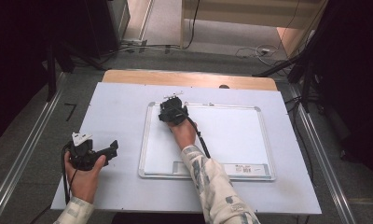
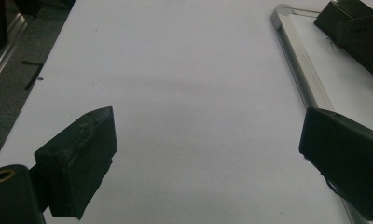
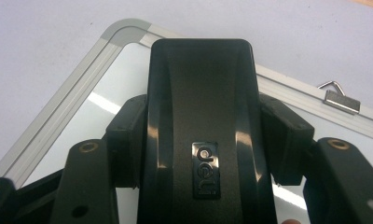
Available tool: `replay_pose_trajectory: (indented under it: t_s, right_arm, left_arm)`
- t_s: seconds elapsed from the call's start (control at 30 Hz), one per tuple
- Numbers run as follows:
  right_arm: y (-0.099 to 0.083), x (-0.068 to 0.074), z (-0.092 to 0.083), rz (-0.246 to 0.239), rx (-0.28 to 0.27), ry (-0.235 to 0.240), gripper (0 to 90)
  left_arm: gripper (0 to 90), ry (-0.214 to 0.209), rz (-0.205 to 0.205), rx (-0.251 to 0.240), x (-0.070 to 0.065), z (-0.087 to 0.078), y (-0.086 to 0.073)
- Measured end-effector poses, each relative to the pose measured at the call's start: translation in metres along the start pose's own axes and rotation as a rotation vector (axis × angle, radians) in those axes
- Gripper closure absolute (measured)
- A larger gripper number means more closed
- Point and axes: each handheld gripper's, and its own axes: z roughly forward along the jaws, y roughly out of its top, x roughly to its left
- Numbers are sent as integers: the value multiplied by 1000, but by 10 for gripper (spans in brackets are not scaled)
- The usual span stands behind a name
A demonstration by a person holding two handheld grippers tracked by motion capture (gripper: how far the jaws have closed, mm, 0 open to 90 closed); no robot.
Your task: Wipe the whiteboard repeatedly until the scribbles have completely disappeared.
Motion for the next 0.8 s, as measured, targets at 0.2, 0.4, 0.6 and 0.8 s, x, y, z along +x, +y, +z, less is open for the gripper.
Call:
replay_pose_trajectory:
  t_s: [0.2,0.4,0.6,0.8]
  right_arm:
    - [5,5,4,-6,-1,-12,378]
    - [3,17,4,-25,-6,14,379]
    - [-2,26,-2,-68,9,46,378]
    - [-1,15,-1,-57,1,36,378]
  left_arm:
    - [47,-1,2,2,-1,1,1]
    - [47,-5,6,3,-1,2,2]
    - [47,-6,5,2,-1,1,1]
    - [47,-7,3,-4,0,0,1]
